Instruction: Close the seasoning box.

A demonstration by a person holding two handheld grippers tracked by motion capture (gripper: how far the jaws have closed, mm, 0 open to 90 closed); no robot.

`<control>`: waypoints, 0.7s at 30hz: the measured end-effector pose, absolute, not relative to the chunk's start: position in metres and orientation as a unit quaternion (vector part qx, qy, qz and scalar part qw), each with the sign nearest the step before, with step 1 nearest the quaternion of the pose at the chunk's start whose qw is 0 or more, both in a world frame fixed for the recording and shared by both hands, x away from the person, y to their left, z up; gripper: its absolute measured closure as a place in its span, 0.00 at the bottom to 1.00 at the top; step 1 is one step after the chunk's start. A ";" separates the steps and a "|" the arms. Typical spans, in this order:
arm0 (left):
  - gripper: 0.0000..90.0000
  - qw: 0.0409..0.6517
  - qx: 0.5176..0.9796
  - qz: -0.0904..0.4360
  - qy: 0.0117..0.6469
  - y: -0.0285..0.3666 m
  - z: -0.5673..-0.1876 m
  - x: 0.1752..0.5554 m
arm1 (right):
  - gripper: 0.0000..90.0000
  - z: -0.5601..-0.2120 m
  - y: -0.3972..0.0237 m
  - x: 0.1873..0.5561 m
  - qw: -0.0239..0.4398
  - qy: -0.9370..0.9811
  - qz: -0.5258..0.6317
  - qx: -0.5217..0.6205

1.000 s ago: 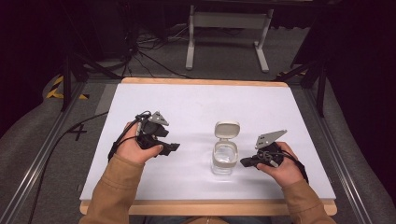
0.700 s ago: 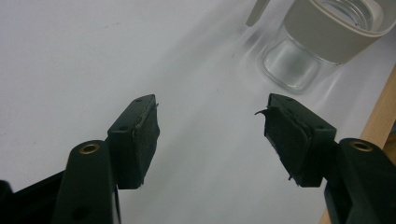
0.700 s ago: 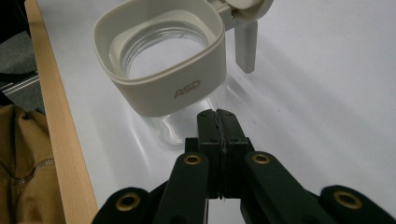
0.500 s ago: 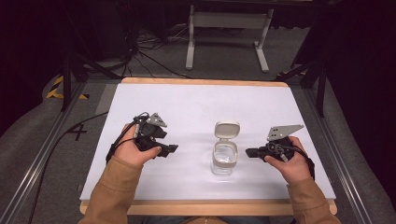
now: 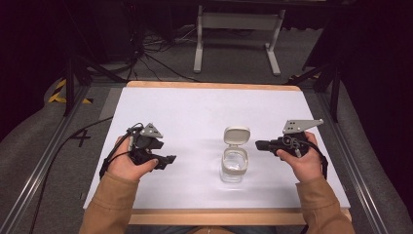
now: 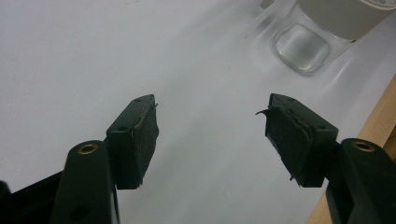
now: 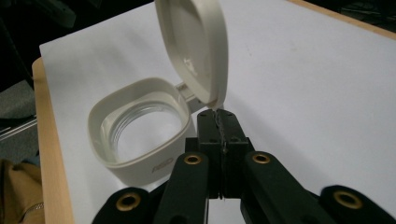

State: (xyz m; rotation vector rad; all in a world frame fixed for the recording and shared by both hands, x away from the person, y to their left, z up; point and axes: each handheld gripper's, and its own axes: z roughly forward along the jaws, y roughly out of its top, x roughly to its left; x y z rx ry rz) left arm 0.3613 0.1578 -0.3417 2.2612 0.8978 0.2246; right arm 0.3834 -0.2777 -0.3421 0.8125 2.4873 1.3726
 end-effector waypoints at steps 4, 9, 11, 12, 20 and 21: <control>0.38 0.340 0.867 0.088 0.354 0.167 -0.343 0.354 | 1.00 -0.340 -0.278 0.391 0.099 0.831 0.472 0.279; 0.38 0.342 0.860 0.095 0.367 0.177 -0.343 0.347 | 1.00 -0.337 -0.277 0.399 0.104 0.818 0.493 0.277; 0.37 0.341 0.857 0.098 0.373 0.181 -0.344 0.344 | 1.00 -0.336 -0.275 0.402 0.105 0.815 0.497 0.279; 0.37 0.338 0.858 0.097 0.375 0.183 -0.343 0.344 | 1.00 -0.337 -0.274 0.404 0.105 0.814 0.499 0.278; 0.37 0.340 0.851 0.101 0.387 0.193 -0.344 0.337 | 1.00 -0.339 -0.265 0.414 0.094 0.814 0.504 0.272; 0.37 0.345 0.846 0.102 0.394 0.193 -0.345 0.336 | 1.00 -0.339 -0.265 0.414 0.093 0.814 0.504 0.272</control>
